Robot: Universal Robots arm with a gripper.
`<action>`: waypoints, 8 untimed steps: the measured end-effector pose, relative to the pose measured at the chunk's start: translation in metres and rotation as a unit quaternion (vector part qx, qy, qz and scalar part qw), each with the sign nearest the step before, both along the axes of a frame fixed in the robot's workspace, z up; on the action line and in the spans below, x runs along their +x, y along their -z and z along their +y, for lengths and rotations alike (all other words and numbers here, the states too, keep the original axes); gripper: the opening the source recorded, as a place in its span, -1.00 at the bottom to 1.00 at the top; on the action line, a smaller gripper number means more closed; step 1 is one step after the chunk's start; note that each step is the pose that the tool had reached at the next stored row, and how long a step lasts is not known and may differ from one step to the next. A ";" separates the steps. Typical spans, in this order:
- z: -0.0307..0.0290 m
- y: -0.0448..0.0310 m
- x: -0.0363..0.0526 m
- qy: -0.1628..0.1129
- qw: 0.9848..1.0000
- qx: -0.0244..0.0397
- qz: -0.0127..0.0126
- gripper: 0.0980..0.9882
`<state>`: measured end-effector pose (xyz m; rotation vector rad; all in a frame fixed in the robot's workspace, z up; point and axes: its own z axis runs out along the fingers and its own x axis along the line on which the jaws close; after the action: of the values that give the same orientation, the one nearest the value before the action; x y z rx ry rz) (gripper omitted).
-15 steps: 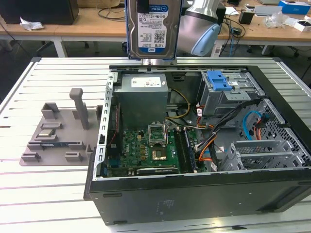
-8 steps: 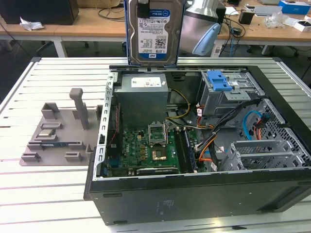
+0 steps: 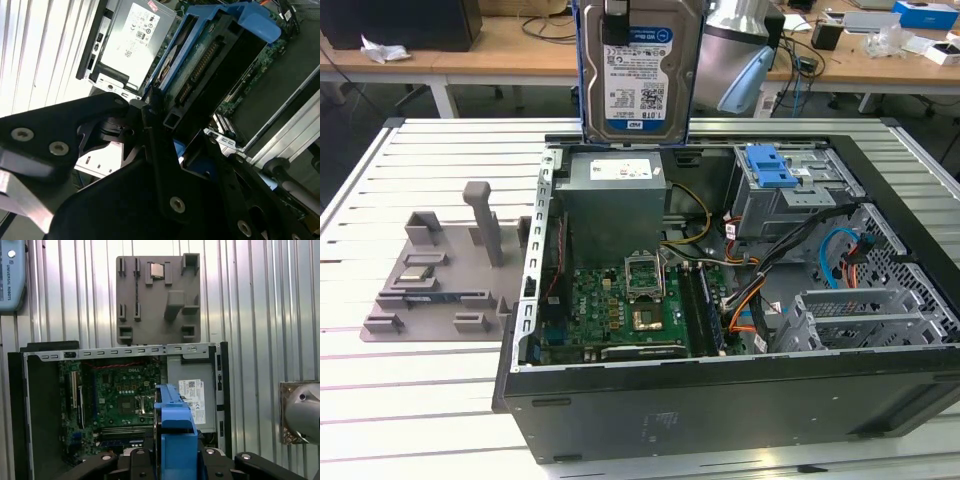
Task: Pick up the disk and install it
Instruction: 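Pick up the disk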
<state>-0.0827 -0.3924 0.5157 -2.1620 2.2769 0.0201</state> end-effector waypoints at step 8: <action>-0.0176 0.0001 0.0000 0.000 1.000 0.000 0.000 -0.40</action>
<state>-0.0826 -0.4100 0.5156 -2.1621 2.2769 0.0201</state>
